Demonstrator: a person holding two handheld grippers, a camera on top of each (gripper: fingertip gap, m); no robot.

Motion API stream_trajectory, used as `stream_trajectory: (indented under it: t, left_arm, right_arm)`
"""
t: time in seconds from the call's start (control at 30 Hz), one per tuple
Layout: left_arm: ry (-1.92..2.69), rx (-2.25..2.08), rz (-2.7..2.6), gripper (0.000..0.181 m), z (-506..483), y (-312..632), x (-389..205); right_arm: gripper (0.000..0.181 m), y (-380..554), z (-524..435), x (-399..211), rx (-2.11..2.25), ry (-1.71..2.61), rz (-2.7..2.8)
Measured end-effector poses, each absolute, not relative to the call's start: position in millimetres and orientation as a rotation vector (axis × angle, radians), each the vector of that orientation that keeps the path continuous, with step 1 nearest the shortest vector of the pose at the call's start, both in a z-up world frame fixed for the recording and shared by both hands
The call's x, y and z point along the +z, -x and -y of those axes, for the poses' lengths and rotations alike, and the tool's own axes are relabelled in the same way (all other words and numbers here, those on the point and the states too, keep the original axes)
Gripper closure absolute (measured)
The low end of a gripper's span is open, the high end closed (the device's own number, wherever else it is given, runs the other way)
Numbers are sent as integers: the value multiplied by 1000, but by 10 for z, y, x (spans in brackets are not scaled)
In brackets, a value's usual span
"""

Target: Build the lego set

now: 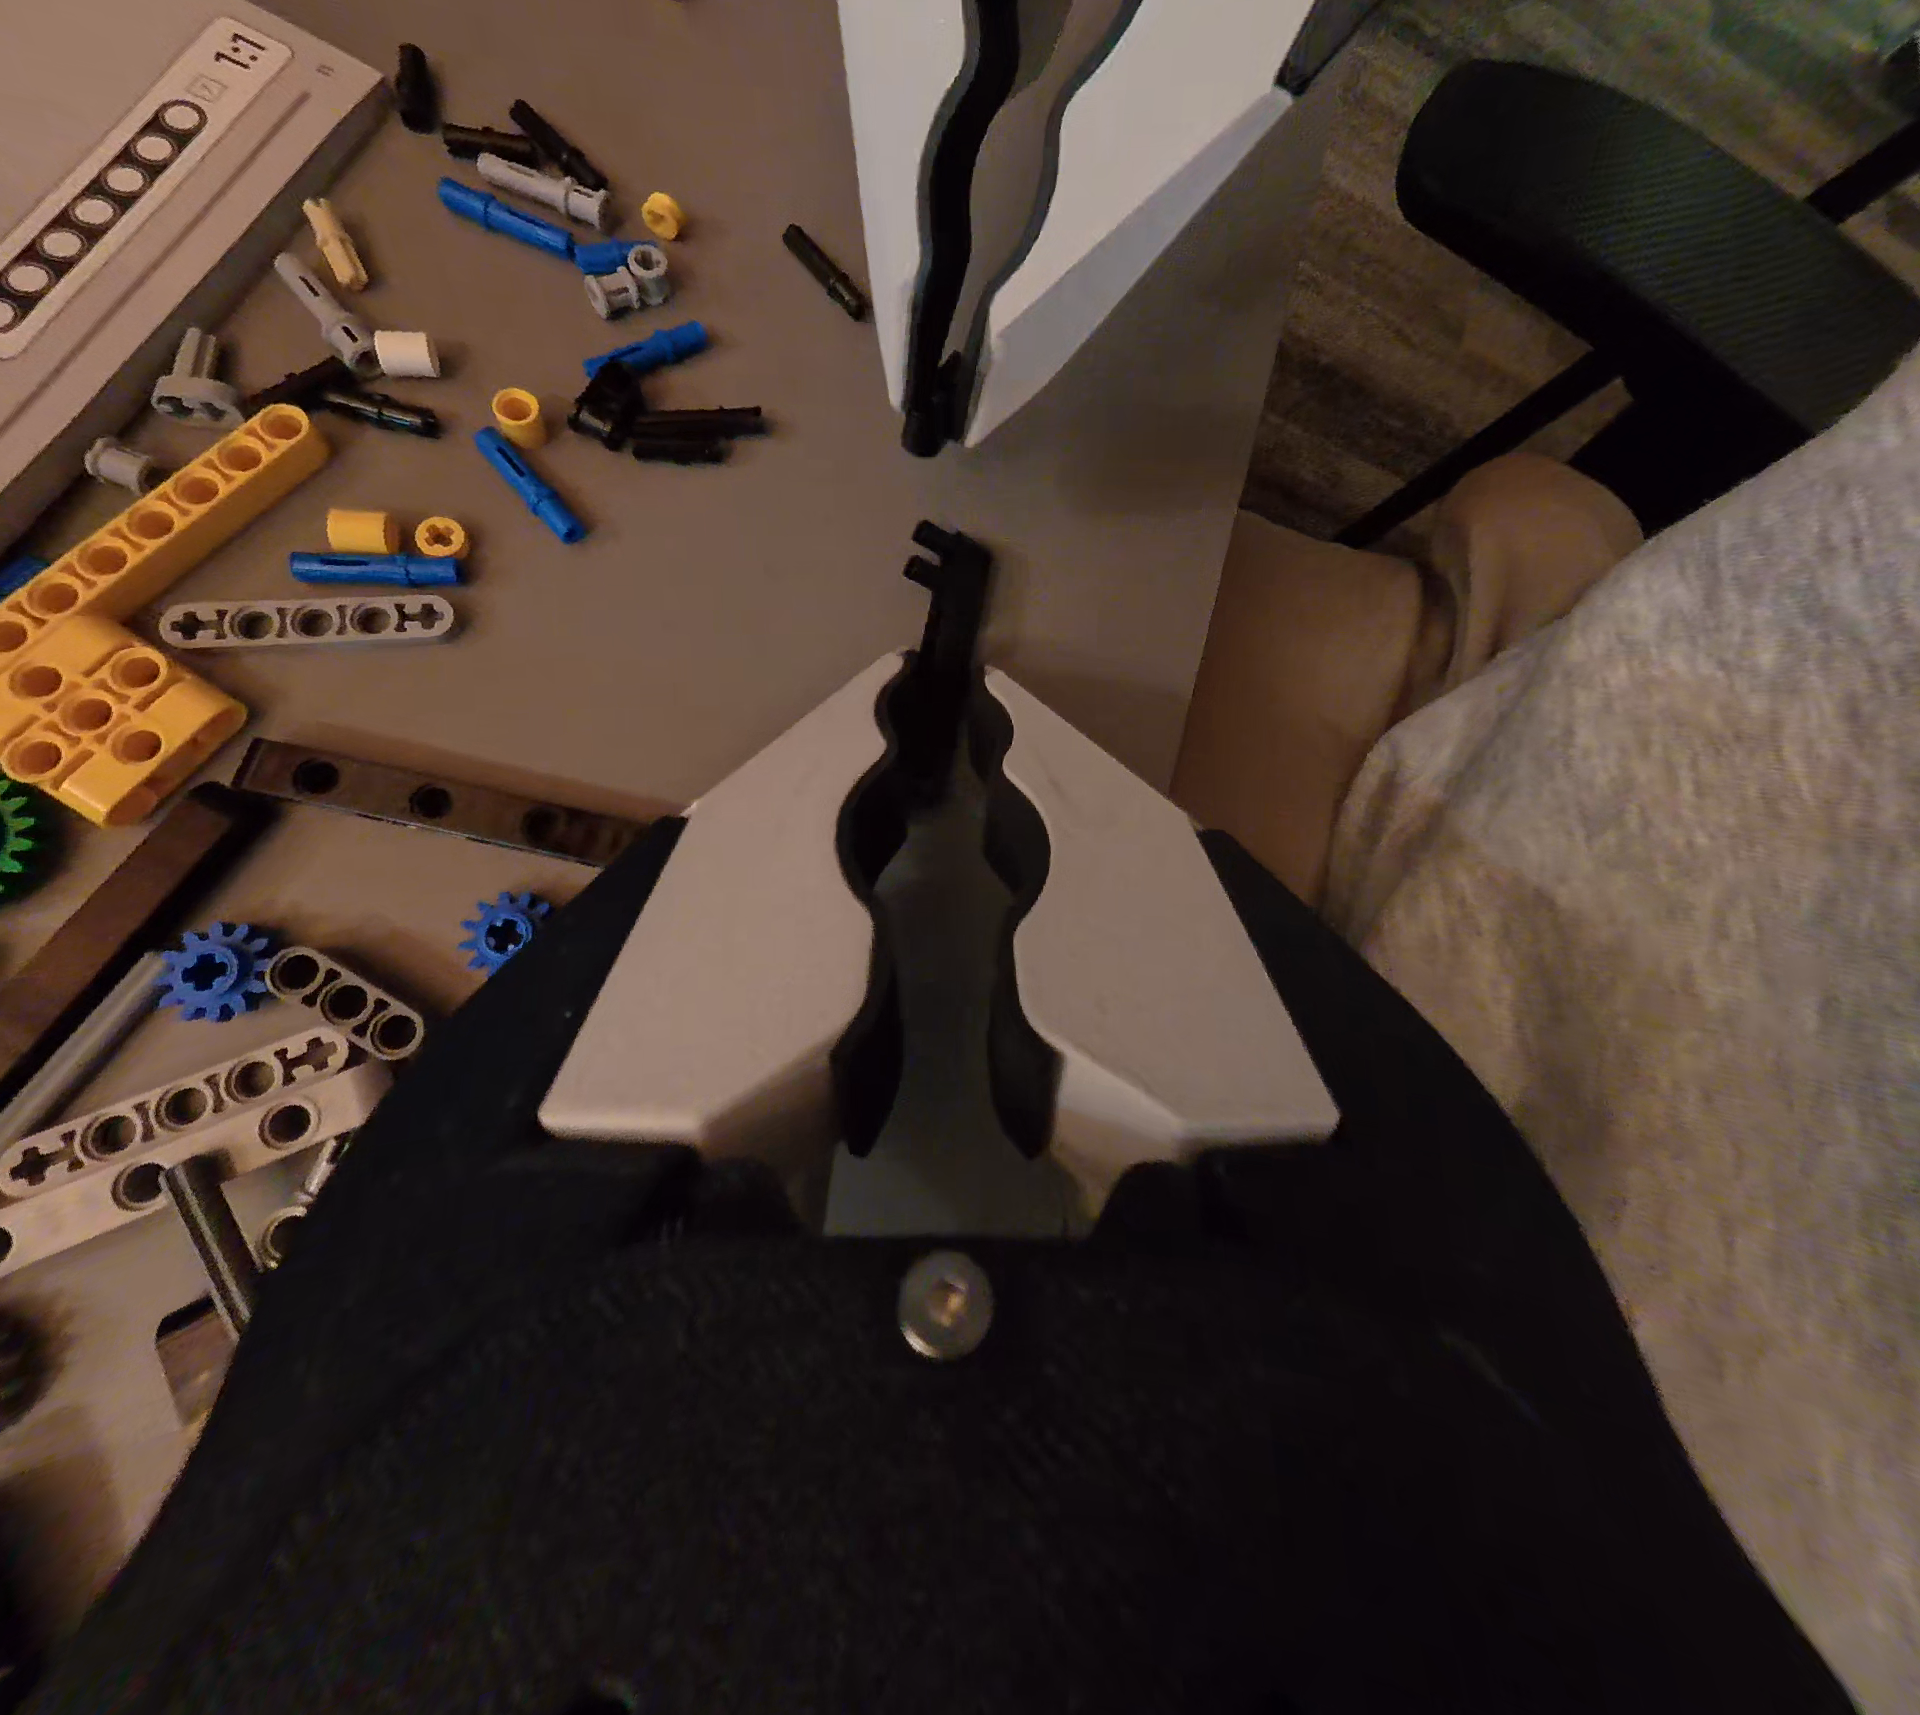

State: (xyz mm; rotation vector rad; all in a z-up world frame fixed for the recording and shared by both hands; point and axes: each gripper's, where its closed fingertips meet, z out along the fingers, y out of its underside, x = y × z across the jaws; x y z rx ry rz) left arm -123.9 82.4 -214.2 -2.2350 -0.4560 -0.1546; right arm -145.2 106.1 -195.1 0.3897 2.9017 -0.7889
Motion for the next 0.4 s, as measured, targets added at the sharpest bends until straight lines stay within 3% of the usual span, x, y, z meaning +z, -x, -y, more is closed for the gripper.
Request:
stream_trajectory:
  t: [0.03,0.4]
  left_arm:
    - [2236,-148,452,172,-825,1239,-2141]
    - [2202,-90,402,172,-842,1240,-2060]
  right_arm:
    - [176,1432,-1065,-1953,-787,-394,-2897]
    - [176,1340,-1162,-2091,-699,-490,-2964]
